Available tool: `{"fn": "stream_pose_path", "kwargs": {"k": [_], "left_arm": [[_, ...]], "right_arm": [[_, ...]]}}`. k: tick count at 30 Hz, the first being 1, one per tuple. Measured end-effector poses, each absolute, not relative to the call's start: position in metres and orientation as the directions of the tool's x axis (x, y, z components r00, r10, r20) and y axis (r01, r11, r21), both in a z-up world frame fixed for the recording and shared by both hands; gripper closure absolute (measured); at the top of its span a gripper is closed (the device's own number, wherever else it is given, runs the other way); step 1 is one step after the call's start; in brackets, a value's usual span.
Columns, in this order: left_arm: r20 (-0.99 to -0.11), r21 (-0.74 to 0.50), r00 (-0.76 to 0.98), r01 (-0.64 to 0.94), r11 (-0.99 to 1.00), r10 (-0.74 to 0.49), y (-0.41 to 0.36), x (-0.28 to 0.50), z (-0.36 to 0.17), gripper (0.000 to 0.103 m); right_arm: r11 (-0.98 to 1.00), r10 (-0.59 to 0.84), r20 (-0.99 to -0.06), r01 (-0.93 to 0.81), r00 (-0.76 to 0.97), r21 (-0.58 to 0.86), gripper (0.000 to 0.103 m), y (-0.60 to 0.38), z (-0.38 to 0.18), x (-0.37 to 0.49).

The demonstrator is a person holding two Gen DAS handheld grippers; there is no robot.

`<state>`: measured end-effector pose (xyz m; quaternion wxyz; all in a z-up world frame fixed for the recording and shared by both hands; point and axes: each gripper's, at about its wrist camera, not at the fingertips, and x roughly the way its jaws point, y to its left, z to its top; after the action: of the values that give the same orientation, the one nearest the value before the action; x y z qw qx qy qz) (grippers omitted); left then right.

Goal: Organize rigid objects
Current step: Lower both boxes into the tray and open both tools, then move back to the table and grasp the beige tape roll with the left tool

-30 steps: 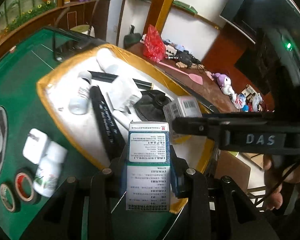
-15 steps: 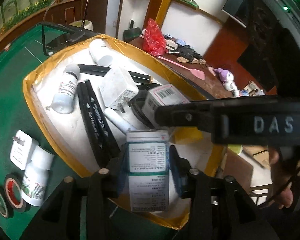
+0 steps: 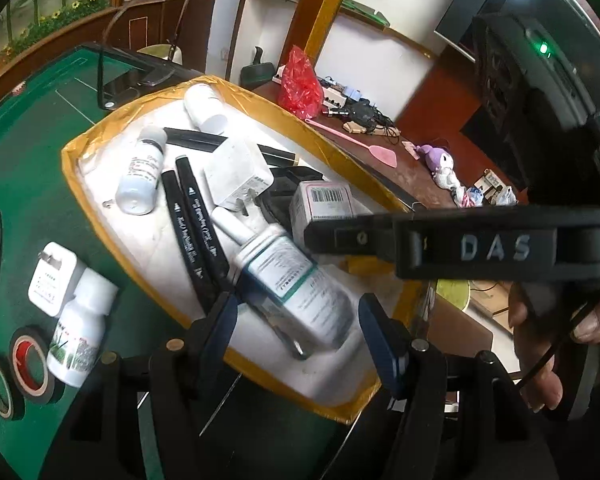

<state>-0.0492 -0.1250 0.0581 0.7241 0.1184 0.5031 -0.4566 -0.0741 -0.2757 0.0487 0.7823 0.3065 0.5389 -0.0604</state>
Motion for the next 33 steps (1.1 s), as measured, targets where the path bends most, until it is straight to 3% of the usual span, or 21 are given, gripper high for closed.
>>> {"fn": "stream_pose_path", "kwargs": {"k": [4, 13, 19, 21, 27, 33], "left_arm": [[-0.83, -0.29, 0.089, 0.775, 0.562, -0.551, -0.111, -0.049, 0.064, 0.039], [-0.805, -0.31, 0.168, 0.699, 0.645, -0.569, -0.057, -0.029, 0.078, 0.039], [-0.802, -0.296, 0.274, 0.589, 0.752, -0.531, 0.008, -0.008, 0.08, 0.031], [-0.81, -0.285, 0.307, 0.538, 0.793, -0.499, 0.03, 0.001, 0.077, 0.026], [-0.852, -0.214, 0.368, 0.403, 0.89, -0.372, 0.083, 0.021, 0.055, 0.026], [-0.883, -0.113, 0.384, 0.381, 0.918, -0.269, 0.083, 0.029, 0.029, 0.026]], "right_arm": [[0.793, 0.264, -0.88, 0.431, 0.394, 0.431, 0.062, -0.263, 0.044, -0.079], [0.774, 0.083, -0.907, 0.546, 0.414, 0.32, 0.062, -0.27, 0.064, -0.099], [0.791, 0.133, -0.879, 0.485, 0.459, 0.372, 0.062, -0.247, 0.074, -0.093], [0.807, 0.154, -0.872, 0.451, 0.465, 0.383, 0.062, -0.236, 0.075, -0.09], [0.834, 0.175, -0.865, 0.396, 0.47, 0.384, 0.062, -0.215, 0.079, -0.084], [0.861, 0.209, -0.864, 0.332, 0.459, 0.384, 0.062, -0.196, 0.079, -0.078]]}}
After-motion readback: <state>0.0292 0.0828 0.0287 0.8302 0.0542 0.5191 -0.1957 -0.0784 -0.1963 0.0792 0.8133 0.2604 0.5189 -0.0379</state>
